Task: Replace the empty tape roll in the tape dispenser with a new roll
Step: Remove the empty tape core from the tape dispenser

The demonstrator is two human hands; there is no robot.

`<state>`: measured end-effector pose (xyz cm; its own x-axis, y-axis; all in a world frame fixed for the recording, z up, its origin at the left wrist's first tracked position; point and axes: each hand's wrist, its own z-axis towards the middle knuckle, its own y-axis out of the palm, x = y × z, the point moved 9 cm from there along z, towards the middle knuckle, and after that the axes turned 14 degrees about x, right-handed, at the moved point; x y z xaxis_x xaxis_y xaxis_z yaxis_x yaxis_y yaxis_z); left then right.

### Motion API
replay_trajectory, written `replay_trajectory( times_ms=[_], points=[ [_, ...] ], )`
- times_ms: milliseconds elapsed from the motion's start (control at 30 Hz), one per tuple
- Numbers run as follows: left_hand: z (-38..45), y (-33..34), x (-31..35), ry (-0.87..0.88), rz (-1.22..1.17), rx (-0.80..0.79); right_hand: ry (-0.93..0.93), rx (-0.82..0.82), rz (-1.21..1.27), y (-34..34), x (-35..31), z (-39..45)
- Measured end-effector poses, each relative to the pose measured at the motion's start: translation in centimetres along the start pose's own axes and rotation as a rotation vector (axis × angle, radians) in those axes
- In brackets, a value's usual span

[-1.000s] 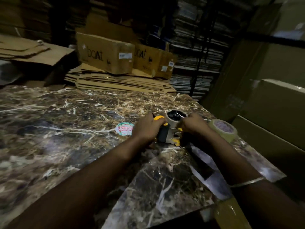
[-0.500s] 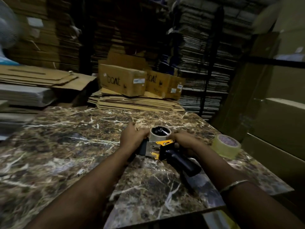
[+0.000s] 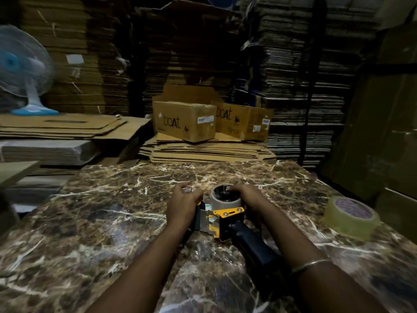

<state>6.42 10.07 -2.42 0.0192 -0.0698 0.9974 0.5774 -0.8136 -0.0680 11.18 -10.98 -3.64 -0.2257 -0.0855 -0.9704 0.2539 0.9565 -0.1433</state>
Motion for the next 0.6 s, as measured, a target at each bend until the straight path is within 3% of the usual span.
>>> replay_trajectory(
  times_ms=[200, 433, 600],
  points=[
    [-0.4, 0.3, 0.5, -0.001, -0.04, -0.062, -0.093, 0.06, 0.012, -0.6, -0.1, 0.4],
    [-0.3, 0.0, 1.1, 0.149, 0.043, -0.039, -0.248, 0.165, -0.259, -1.4, -0.6, 0.4],
    [-0.9, -0.4, 2.3, 0.25, 0.086, -0.055, -0.245, 0.138, -0.082, -1.3, -0.8, -0.6]
  ],
)
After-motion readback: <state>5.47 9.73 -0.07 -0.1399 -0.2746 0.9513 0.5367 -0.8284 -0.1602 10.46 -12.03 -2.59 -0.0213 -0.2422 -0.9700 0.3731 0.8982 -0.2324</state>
